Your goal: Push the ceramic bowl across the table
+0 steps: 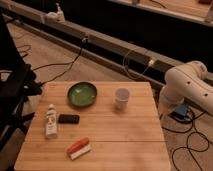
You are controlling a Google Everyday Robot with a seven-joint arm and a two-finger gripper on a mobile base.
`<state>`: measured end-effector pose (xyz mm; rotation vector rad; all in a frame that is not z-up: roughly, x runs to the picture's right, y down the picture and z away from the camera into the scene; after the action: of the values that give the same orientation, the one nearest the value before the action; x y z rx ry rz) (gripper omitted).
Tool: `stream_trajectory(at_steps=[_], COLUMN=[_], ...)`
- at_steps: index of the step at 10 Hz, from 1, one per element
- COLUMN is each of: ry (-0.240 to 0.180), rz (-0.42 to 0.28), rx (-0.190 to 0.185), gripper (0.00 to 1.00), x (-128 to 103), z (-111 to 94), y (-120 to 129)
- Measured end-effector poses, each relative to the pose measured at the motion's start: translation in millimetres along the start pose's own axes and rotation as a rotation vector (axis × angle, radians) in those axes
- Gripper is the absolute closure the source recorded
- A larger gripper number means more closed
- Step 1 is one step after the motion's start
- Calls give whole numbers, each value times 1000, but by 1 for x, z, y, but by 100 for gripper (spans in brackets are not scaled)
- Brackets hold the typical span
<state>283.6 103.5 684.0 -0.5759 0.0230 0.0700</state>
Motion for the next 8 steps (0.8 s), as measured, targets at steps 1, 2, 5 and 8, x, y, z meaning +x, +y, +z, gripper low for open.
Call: stream_trajectory(at_steps=[1,2,5,8], ry=[-44,-82,-216,-360], rz=[-5,-19,-78,-198], rx=[-18,-29,-25,-22], gripper=[100,100,100,100], x=[-20,-43,-112,-203], z=[2,4,3,-2], y=[-5,-10,-28,-22])
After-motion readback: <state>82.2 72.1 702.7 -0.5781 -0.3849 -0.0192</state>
